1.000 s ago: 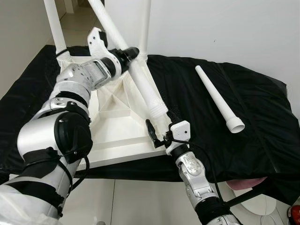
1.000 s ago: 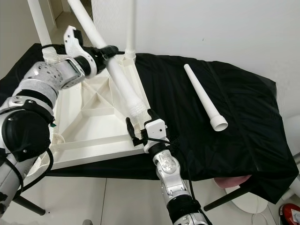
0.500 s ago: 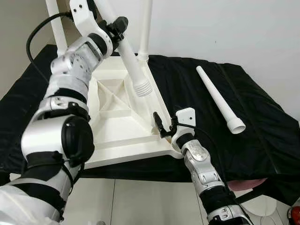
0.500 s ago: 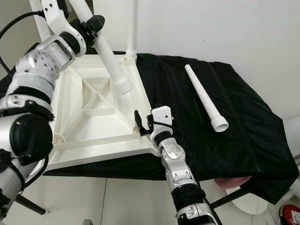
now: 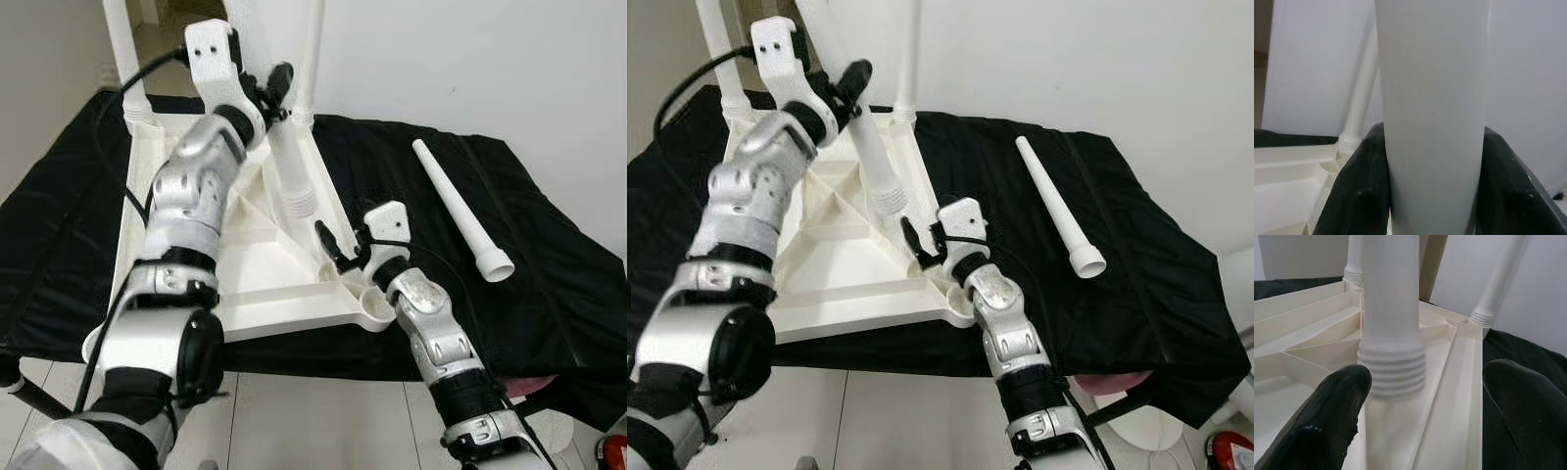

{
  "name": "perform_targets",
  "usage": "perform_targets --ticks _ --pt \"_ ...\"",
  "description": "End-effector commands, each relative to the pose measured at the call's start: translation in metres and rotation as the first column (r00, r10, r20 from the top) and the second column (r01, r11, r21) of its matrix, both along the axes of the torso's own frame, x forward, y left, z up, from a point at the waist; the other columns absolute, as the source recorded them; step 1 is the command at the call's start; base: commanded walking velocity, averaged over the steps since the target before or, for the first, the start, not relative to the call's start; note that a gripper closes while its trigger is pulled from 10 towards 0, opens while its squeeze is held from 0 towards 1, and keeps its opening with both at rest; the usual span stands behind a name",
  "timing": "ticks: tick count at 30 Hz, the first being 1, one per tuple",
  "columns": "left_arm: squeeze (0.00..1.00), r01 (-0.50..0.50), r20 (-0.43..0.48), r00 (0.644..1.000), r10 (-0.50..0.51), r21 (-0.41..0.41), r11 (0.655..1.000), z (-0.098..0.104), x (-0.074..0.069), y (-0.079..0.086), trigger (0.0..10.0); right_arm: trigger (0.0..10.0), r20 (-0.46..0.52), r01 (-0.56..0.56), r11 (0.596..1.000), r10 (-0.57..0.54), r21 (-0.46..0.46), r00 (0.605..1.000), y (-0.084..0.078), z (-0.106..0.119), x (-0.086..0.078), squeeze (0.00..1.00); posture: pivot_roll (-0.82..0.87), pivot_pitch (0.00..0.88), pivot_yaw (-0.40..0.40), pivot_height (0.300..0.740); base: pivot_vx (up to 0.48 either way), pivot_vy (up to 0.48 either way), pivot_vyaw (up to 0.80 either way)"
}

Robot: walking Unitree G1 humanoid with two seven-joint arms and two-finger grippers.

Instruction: Building children table

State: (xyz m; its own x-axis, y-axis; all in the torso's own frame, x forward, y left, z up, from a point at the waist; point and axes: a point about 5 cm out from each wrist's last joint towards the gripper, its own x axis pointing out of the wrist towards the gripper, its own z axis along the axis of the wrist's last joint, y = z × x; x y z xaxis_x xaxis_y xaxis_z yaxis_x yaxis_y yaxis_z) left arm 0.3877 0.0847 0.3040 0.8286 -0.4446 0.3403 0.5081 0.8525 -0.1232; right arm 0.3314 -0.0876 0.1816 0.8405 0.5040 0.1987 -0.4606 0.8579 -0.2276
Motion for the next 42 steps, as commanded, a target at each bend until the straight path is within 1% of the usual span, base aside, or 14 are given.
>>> perform_targets --ticks 1,5,6,8,11,15,16,23,28,33,35,42 --pt "0.0 0.019 0.087 0.996 -0.023 0.047 0.999 0.008 -0.009 -0.011 10.0 10.0 -0.007 -0.012 1.0 0.012 -0.022 1.0 -0.002 0.003 0.0 0.0 0.05 0.0 -0.124 0.74 0.0 0.0 0.0" --pt "0.0 0.058 0.16 0.985 -0.07 0.078 0.995 0.005 -0.024 -0.026 10.0 10.0 -0.018 -0.019 1.0 0.018 -0.008 1.0 -0.001 0.008 0.0 0.0 0.05 0.0 -0.124 0.74 0.0 0.0 0.0" --pt "0.0 0.058 0.16 0.985 -0.07 0.078 0.995 0.005 -0.024 -0.026 10.0 10.0 -0.018 -0.019 1.0 0.018 -0.008 1.0 -0.001 0.008 0.0 0.0 0.05 0.0 -0.124 0.74 0.0 0.0 0.0" --pt "0.0 0.082 0.174 0.98 -0.097 0.093 0.992 0.001 -0.032 -0.034 10.0 10.0 -0.025 -0.021 1.0 0.02 -0.015 0.999 0.0 0.009 -0.001 0.0 0.05 0.0 -0.125 0.74 0.0 0.0 0.0" --pt "0.0 0.091 0.181 0.978 -0.106 0.092 0.992 0.0 -0.035 -0.037 10.0 10.0 -0.03 -0.02 1.0 0.019 -0.017 0.999 0.0 0.01 -0.001 0.0 0.05 0.0 -0.125 0.74 0.0 0.0 0.0" --pt "0.0 0.15 0.204 0.965 -0.165 0.088 0.985 -0.002 -0.049 -0.053 10.0 10.0 -0.042 -0.001 1.0 0.0 -0.021 0.999 -0.002 0.011 0.001 0.0 0.05 0.0 -0.128 0.74 0.0 0.0 0.0" --pt "0.0 0.15 0.204 0.965 -0.165 0.088 0.985 -0.002 -0.049 -0.053 10.0 10.0 -0.042 -0.001 1.0 0.0 -0.021 0.999 -0.002 0.011 0.001 0.0 0.05 0.0 -0.128 0.74 0.0 0.0 0.0" --pt "0.0 0.19 0.207 0.957 -0.202 0.075 0.979 -0.005 -0.061 -0.069 10.0 10.0 -0.043 0.036 0.999 -0.036 -0.011 0.998 -0.004 0.018 0.009 0.0 0.05 0.0 -0.134 0.74 0.0 0.0 0.0" --pt "0.0 0.195 0.207 0.956 -0.206 0.074 0.978 -0.005 -0.063 -0.072 10.0 10.0 -0.038 0.044 0.999 -0.044 -0.009 0.998 -0.004 0.021 0.011 0.0 0.05 0.0 -0.136 0.74 0.0 0.0 0.0" --pt "0.0 0.208 0.204 0.954 -0.218 0.071 0.976 -0.007 -0.07 -0.08 10.0 10.0 -0.023 0.058 0.998 -0.058 -0.005 0.998 -0.003 0.029 0.015 0.0 0.05 0.0 -0.142 0.74 0.0 0.0 0.0" --pt "0.0 0.21 0.206 0.953 -0.22 0.071 0.975 -0.007 -0.072 -0.082 10.0 10.0 -0.029 0.07 0.997 -0.07 -0.012 0.997 -0.004 0.029 0.017 0.0 0.05 0.0 -0.146 0.74 0.0 0.0 0.0" --pt "0.0 0.214 0.208 0.952 -0.224 0.069 0.974 -0.007 -0.074 -0.084 10.0 10.0 -0.035 0.077 0.997 -0.077 -0.013 0.996 -0.005 0.028 0.018 0.0 0.05 0.0 -0.146 0.74 0.0 0.0 0.0"
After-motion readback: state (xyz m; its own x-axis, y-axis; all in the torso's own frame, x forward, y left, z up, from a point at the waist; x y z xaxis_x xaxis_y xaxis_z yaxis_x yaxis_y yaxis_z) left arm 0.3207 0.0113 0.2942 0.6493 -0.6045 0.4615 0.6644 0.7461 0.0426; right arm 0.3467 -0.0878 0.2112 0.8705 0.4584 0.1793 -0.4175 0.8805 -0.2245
